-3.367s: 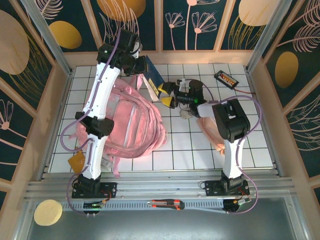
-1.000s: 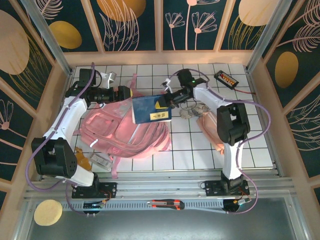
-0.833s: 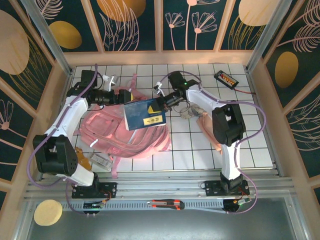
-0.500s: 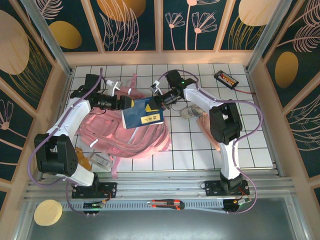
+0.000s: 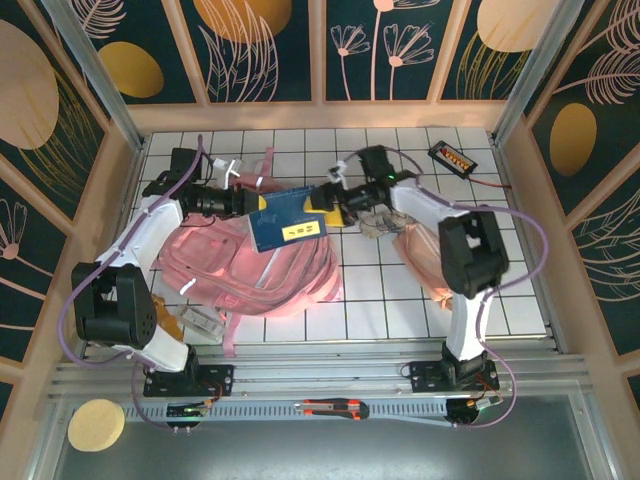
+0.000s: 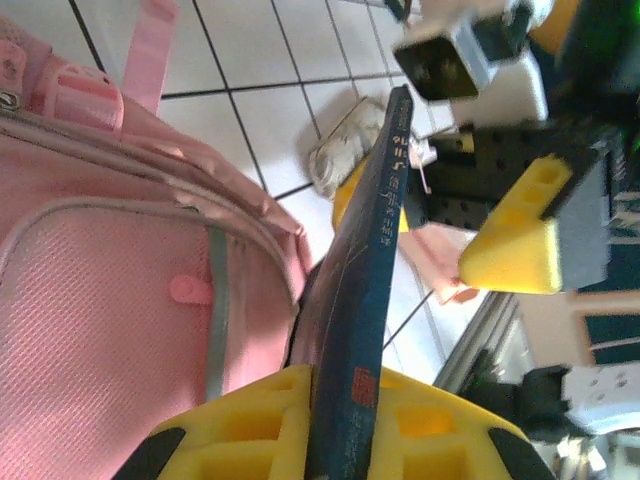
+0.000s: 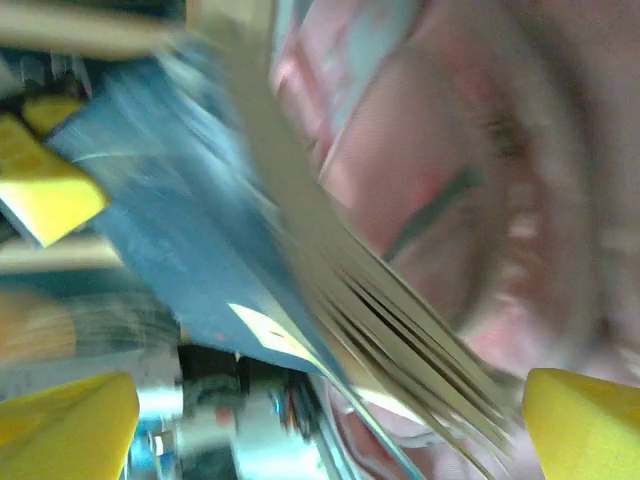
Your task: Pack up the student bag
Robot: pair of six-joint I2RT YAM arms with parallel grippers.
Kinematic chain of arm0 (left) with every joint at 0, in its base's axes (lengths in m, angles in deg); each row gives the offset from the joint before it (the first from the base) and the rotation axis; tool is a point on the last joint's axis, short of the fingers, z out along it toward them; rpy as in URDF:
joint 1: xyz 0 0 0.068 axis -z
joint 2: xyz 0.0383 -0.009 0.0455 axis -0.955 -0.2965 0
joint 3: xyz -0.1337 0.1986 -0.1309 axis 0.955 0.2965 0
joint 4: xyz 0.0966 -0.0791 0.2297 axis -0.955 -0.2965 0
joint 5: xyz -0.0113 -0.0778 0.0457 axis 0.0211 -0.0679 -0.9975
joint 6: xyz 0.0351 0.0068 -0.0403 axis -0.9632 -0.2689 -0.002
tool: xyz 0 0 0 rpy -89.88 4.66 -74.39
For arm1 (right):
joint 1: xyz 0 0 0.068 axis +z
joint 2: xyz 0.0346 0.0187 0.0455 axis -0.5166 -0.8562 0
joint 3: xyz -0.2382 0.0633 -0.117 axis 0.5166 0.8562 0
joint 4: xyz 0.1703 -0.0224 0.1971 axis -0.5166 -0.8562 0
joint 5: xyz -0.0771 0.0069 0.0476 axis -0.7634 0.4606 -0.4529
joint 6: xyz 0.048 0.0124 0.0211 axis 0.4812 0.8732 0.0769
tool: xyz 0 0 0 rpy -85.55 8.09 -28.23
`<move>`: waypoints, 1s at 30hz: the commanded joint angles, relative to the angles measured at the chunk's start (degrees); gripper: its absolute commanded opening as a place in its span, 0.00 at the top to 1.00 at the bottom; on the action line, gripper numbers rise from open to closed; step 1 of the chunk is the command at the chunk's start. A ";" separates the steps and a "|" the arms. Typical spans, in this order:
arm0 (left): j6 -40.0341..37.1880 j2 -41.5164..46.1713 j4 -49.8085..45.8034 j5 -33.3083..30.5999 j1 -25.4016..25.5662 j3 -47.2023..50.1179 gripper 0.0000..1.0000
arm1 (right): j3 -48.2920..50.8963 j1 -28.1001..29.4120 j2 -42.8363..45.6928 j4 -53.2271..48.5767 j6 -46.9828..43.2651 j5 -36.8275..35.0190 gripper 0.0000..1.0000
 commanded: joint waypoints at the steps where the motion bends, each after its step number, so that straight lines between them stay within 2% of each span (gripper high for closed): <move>1: 17.28 3.42 20.62 6.03 -1.90 2.95 1.00 | 8.88 -2.51 11.05 21.27 18.33 -9.43 0.01; 4: 29.90 4.00 32.64 4.99 -2.03 5.18 1.00 | 11.28 1.67 13.84 22.39 21.87 -11.72 0.01; 7: 43.05 5.27 48.40 2.39 -2.04 9.96 1.00 | 13.34 6.57 13.32 29.95 28.60 -11.60 0.01; 13: 59.12 8.07 65.97 -0.76 -2.03 17.38 1.00 | 10.82 9.39 7.97 39.59 34.37 -13.27 0.01; 18: 62.71 11.58 68.63 -1.46 -1.88 22.34 1.00 | 6.34 9.43 2.78 48.89 38.57 -16.08 0.01; 25: 66.41 13.50 72.00 -1.38 -0.98 27.48 1.00 | 0.72 9.57 -1.79 54.18 39.04 -21.27 0.01; 26: 66.26 13.61 71.58 -1.27 -0.80 27.82 1.00 | -0.25 9.56 -2.19 54.39 38.96 -21.34 0.04; 30: 63.85 14.49 67.92 -2.34 -0.80 28.56 1.00 | -0.76 9.83 -1.88 54.74 39.00 -21.85 0.38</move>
